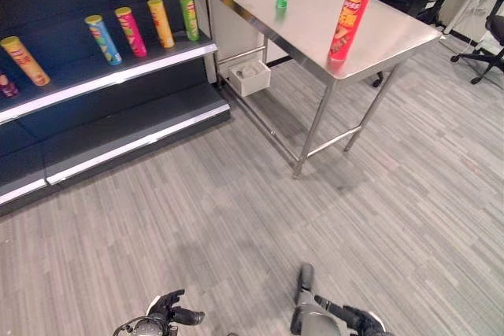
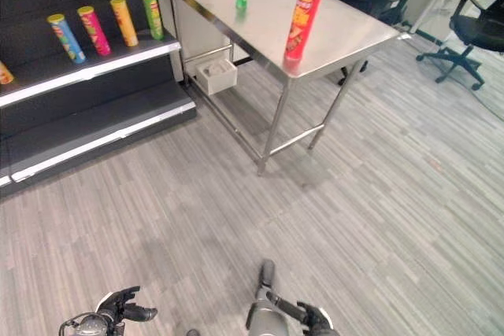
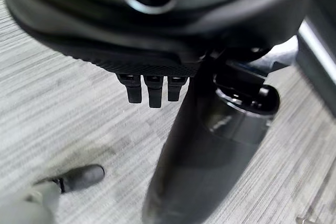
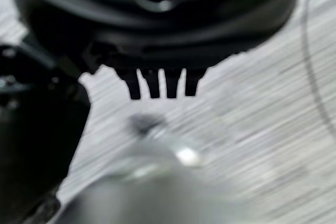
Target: Put the goods on the table back onto the shelves and tidy them up.
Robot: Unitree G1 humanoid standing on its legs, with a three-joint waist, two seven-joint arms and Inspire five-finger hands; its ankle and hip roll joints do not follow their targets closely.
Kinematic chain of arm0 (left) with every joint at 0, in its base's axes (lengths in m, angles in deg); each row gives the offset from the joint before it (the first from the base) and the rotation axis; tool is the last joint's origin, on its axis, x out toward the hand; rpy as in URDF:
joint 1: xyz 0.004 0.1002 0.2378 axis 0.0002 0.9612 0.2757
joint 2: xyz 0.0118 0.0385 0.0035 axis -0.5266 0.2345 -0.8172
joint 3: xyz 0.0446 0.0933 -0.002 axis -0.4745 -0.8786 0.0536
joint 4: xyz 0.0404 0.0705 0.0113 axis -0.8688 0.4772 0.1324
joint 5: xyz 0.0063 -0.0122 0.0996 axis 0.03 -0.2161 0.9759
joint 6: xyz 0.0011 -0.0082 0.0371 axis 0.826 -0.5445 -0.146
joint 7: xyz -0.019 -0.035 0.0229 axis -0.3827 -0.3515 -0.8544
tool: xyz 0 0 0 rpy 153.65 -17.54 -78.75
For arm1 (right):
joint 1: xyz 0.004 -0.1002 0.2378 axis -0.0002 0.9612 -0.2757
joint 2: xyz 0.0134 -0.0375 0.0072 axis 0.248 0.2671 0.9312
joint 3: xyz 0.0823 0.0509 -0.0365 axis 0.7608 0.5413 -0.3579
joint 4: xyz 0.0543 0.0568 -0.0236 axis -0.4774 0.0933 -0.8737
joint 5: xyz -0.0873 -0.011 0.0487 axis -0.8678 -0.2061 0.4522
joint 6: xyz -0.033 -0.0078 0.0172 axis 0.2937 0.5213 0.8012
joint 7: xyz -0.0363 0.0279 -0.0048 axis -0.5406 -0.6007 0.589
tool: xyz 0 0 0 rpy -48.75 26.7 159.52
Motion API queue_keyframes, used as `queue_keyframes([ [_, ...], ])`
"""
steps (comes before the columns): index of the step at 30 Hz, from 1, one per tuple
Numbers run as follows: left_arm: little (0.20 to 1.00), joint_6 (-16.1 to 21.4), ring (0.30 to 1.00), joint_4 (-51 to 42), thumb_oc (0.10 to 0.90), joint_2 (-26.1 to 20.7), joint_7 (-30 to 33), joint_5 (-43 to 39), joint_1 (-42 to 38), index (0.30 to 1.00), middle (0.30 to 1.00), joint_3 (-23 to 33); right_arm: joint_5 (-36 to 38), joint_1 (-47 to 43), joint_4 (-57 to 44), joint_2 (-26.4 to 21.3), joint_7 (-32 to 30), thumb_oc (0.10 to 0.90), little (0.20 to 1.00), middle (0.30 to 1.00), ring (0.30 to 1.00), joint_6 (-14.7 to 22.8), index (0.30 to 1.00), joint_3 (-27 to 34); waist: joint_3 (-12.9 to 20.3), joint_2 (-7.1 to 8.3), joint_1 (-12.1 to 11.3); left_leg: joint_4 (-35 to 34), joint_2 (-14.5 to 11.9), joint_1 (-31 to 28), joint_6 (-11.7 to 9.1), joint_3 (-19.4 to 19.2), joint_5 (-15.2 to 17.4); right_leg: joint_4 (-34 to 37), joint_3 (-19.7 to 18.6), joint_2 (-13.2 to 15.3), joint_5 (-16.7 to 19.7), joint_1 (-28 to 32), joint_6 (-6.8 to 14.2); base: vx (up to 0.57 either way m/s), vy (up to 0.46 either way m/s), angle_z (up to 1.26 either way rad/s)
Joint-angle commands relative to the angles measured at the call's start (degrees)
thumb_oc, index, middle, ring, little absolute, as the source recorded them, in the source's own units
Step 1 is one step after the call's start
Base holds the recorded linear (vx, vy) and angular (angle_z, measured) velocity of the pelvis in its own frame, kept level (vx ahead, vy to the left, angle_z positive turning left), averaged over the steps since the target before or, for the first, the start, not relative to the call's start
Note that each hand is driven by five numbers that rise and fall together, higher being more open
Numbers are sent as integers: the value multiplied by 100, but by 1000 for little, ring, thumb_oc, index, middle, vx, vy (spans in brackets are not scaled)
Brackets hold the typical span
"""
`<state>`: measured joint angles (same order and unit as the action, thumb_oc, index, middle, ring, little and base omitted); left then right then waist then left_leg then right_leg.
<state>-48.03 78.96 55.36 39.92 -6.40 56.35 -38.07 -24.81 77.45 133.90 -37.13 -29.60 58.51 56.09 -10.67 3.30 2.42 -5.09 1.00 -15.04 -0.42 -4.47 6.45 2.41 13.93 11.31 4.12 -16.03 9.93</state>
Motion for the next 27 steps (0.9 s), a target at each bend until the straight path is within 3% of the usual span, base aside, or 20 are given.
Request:
queue_keyframes([
  [1,900,234,900,-224,800,-66,14,175,-141,900,900,-4,-12,-207,-83,-359,-58,800,900,900,900,148,900,-21,-155,-126,-60,9,-56,290,-156,117,56,259,62,50,803,636,278,336,-201,30],
  [3,900,222,900,-373,800,-13,-17,66,-70,900,900,-43,-96,-145,-116,-463,-12,800,900,900,900,157,900,-114,-42,-176,-33,87,-397,86,-299,182,108,220,152,-104,757,884,146,424,-341,41],
  [5,900,224,900,-671,800,10,-89,-52,44,900,900,-128,-32,-150,-296,-624,22,800,900,900,900,201,900,-176,-16,-228,-59,885,-610,364,-470,259,-33,259,235,-306,506,1113,-41,309,-359,46],
  [6,900,221,900,-676,800,10,-89,-53,48,900,900,-129,-32,-147,-298,-626,22,800,900,900,900,200,900,-177,-11,-232,-51,910,-617,381,-474,267,-19,259,243,-310,503,1111,-44,277,-374,22],
  [9,900,176,900,-940,800,20,-95,-287,108,900,900,-121,116,-178,-524,-760,-26,800,900,900,900,240,900,-135,-211,-201,-140,2992,-759,1294,-655,444,-837,259,232,-544,54,1597,-415,185,-346,-14],
  [10,900,162,900,-974,800,37,-34,-402,75,900,900,-118,248,-276,-538,-804,-114,800,900,900,900,233,900,-105,-387,-110,-162,3793,-864,1899,-559,211,-1169,259,232,-573,-157,1771,-583,149,-321,4],
  [11,900,173,900,-980,800,42,-26,-444,52,900,900,-106,272,-297,-511,-803,-123,800,900,900,900,227,900,-107,-385,-127,-176,3598,-901,2057,-507,110,-1093,259,230,-584,-209,1805,-582,265,-220,16],
  [12,900,178,900,-980,800,70,-48,-420,39,900,900,-135,292,-289,-482,-811,-114,800,900,900,900,229,900,-101,-384,-158,-248,2986,-849,2203,-429,3,-748,259,178,-596,-301,1914,-517,305,10,12],
  [13,900,191,900,-1010,800,63,-57,-426,25,900,900,-170,285,-301,-466,-822,-118,800,900,900,900,243,900,-108,-342,-179,-301,2124,-741,2388,-412,-7,-706,259,140,-583,-365,1939,-462,267,30,3],
  [14,900,191,900,-1011,800,64,-57,-426,27,900,900,-171,285,-298,-466,-823,-117,800,900,900,900,243,900,-109,-344,-172,-304,2094,-733,2362,-412,-15,-715,259,137,-575,-371,1948,-459,271,96,-31],
  [15,900,192,900,-1055,800,50,-47,-464,28,900,900,-184,225,-313,-474,-847,-129,800,900,900,900,236,900,-158,-327,-315,-412,1073,-717,2413,-525,233,-1206,259,78,-680,-472,2048,-430,207,86,-43],
  [16,900,201,900,-1058,800,57,-39,-478,28,900,900,-201,201,-305,-473,-850,-128,800,900,900,900,244,900,-167,-314,-361,-445,806,-714,2440,-568,337,-1358,259,58,-720,-508,2100,-434,255,109,-61],
  [18,900,203,900,-963,800,65,-25,-445,-35,900,900,-234,151,-305,-453,-850,-160,800,900,900,900,246,900,-179,-335,-403,-445,539,-739,2525,-639,333,-1590,259,72,-731,-602,2223,-426,162,80,-42],
  [21,900,217,900,-939,800,82,3,-490,-8,900,900,-210,125,-318,-396,-811,-161,800,900,900,900,235,900,-184,-296,-436,-466,337,-734,2362,-643,278,-1598,259,2,-755,-638,2307,-404,146,112,-35],
  [23,900,222,900,-821,800,118,8,-450,35,900,900,-197,72,-279,-334,-735,-159,800,900,900,900,233,900,-194,-160,-463,-448,126,-668,2078,-628,229,-1534,259,-34,-688,-631,2344,-363,197,242,-38],
  [27,900,198,900,-314,800,118,25,-278,73,900,900,-68,71,-314,-80,-552,-145,800,900,900,900,185,900,-112,16,-337,-458,94,-510,1709,-422,-119,-1163,259,-170,-364,-506,2327,-150,103,220,-4],
])
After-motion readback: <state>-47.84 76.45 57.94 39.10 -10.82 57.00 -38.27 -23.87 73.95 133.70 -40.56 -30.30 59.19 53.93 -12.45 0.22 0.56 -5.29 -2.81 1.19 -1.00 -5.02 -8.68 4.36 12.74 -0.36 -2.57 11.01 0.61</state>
